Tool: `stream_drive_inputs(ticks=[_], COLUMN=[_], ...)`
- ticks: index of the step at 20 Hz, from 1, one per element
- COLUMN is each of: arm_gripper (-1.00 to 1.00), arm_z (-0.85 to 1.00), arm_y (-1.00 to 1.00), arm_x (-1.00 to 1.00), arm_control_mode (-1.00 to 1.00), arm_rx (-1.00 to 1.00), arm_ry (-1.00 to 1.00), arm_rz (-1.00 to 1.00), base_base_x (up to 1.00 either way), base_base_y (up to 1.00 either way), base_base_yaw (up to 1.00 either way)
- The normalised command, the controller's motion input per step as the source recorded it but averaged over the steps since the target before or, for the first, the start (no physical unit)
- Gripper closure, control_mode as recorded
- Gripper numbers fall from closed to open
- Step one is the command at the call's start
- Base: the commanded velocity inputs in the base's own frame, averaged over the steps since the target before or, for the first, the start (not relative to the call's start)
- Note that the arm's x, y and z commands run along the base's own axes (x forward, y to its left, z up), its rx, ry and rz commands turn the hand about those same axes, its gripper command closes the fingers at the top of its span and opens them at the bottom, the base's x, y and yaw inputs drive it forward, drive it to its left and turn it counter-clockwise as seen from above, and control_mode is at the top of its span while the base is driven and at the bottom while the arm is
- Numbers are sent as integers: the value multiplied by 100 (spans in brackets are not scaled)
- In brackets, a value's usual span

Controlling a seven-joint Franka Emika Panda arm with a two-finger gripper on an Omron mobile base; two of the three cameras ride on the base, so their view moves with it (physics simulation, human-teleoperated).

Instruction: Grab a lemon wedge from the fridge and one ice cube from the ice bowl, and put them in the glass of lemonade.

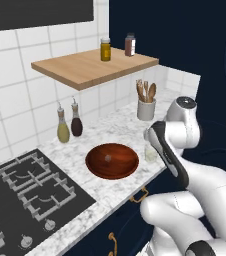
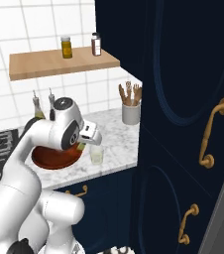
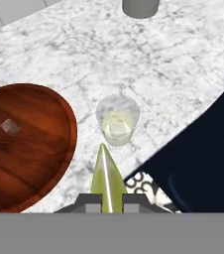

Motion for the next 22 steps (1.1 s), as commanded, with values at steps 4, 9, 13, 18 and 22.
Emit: stream_drive_inputs(ticks=[4,9,13,18,22], arm_gripper=[100,100,100,100,100], arm_z=[0,0,0,-1,-9], arm_y=[0,0,-15,-7,0], arm_x=[46,34,58,48,5], arm_control_mode=[-100,-100,-100,-100,-100], arm_rx=[0,0,0,0,0], arm_ry=[0,0,0,3,0], arm_rz=[0,0,0,-9,-8], base_base_x=[0,0,0,0,0], base_base_y=[0,0,0,0,0], base_base_yaw=[0,0,0,0,0])
